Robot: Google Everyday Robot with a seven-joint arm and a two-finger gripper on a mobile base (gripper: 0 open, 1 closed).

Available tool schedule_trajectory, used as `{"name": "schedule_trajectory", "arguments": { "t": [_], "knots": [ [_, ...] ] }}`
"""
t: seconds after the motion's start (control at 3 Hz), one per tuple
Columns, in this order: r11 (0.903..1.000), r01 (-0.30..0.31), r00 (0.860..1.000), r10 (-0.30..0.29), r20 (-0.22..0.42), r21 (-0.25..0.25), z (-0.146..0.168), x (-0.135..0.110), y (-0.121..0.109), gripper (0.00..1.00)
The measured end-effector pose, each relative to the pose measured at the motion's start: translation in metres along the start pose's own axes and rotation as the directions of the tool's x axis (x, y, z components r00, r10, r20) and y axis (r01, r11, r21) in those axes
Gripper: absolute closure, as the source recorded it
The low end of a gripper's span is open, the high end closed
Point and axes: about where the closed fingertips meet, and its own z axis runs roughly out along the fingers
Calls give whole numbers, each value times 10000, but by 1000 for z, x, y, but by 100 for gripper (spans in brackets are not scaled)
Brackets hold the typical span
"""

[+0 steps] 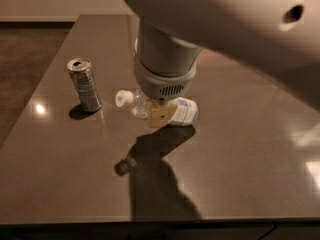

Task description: Knock blue plastic bottle over

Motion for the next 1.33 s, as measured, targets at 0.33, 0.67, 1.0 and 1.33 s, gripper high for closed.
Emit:
{"name": "schedule_trajectory", "arguments": {
  "t": [0.33,0.67,1.0,1.33],
  "knots": [
    [9990,428,9981,-433,-443,-122,16,0,3,81],
    [9971,640,9956,-666,-666,-405,31,0,9,59],
    [9938,785,9930,-849,-819,-787,46,0,15,35],
    [9900,882,9913,-980,-877,-1099,57,1,21,12]
  ]
}}
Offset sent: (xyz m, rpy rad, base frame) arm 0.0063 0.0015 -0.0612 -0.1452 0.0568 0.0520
